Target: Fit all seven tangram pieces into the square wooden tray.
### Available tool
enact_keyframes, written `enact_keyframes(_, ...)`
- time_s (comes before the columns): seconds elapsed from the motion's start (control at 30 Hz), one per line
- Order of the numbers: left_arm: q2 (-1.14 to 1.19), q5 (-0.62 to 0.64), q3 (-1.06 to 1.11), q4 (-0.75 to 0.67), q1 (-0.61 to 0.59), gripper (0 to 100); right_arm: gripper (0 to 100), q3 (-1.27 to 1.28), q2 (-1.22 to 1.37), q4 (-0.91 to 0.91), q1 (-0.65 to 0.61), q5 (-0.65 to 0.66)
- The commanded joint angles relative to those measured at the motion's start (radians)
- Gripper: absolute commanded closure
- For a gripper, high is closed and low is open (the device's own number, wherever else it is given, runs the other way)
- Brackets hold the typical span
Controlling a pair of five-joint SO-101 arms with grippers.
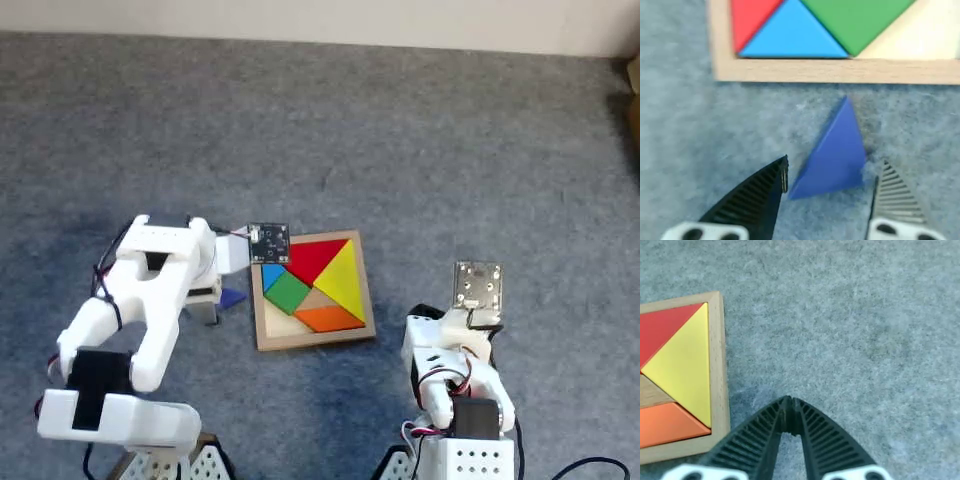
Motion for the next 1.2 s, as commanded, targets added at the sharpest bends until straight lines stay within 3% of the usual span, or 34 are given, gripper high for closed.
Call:
enact_keyframes(0.0, 0.054, -0.117, -0.084, 0.003, 0.004, 72, 98.7, 0.143, -0.008, -0.028, 0.018, -0.008)
enact_keyframes(0.23, 0.130, -0.114, -0.183, 0.132, 0.004, 73, 98.7, 0.143, -0.008, -0.028, 0.018, -0.008)
enact_keyframes(0.43, 0.131, -0.112, -0.183, 0.141, 0.004, 82, 98.7, 0.143, -0.008, -0.028, 0.018, -0.008)
enact_keyframes(0.77, 0.127, -0.109, -0.272, 0.411, 0.008, 89, 98.7, 0.143, -0.008, -0.028, 0.018, -0.008)
enact_keyframes(0.93, 0.127, 0.032, -0.380, 0.516, 0.013, 89, 98.7, 0.143, -0.008, -0.028, 0.018, -0.008)
enact_keyframes(1.17, 0.127, 0.048, -0.458, 0.623, 0.097, 89, 98.7, 0.143, -0.008, -0.028, 0.018, -0.008)
